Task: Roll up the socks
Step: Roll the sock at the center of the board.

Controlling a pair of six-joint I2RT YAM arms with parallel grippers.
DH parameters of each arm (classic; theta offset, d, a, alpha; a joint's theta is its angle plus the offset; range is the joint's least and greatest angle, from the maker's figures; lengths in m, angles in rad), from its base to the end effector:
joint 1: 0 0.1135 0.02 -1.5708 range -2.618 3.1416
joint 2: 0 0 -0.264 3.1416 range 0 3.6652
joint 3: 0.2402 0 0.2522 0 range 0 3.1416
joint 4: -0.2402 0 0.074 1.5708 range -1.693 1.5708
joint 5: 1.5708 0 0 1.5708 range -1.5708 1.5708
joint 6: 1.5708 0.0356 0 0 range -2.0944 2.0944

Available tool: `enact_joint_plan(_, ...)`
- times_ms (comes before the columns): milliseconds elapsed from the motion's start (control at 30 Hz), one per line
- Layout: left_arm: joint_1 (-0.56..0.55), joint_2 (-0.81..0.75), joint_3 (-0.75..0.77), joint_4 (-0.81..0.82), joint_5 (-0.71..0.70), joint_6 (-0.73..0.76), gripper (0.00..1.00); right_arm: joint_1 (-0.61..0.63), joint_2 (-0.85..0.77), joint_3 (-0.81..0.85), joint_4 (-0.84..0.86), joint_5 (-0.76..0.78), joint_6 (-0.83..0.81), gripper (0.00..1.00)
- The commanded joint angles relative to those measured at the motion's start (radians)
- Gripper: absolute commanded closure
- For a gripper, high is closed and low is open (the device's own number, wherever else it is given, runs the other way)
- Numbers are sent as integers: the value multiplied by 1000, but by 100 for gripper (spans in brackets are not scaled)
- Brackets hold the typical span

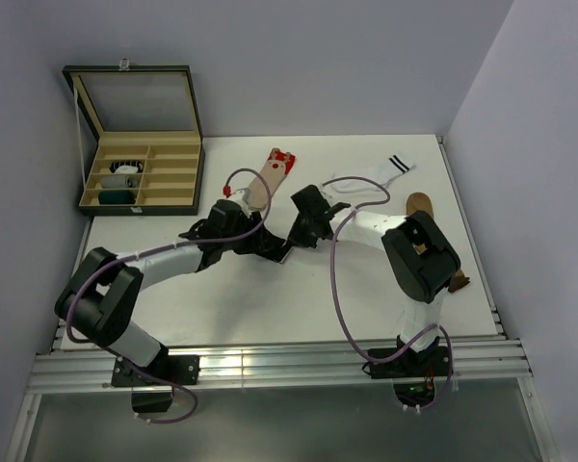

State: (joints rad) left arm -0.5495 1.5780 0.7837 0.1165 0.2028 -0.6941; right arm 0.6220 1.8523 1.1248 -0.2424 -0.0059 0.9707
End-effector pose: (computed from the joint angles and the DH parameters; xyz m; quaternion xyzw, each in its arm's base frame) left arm 0.2701 -0.1739 0.1765 -0.0212 0.8981 -0.3245 0.2960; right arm 0.3072 0.2205 0.1586 0.1648 0.9409 0.2135 0.2050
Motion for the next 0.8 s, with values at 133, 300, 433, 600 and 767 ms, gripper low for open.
enact_joint_plan(133,-231,-56,14,41,-354,261,43,16,10,84,-118,37,0,100)
enact_joint_plan(300,-308,-15,45,57,-431,343,44,16,13,93,-121,23,0,100)
enact_joint_plan(433,-339,36,69,61,-470,384,44,18,18,98,-123,20,-3,100)
enact_joint_plan(600,-371,82,101,63,-503,427,45,18,28,102,-123,15,-7,100)
enact_joint_plan(767,-405,135,137,45,-529,459,46,18,41,104,-118,11,-4,100)
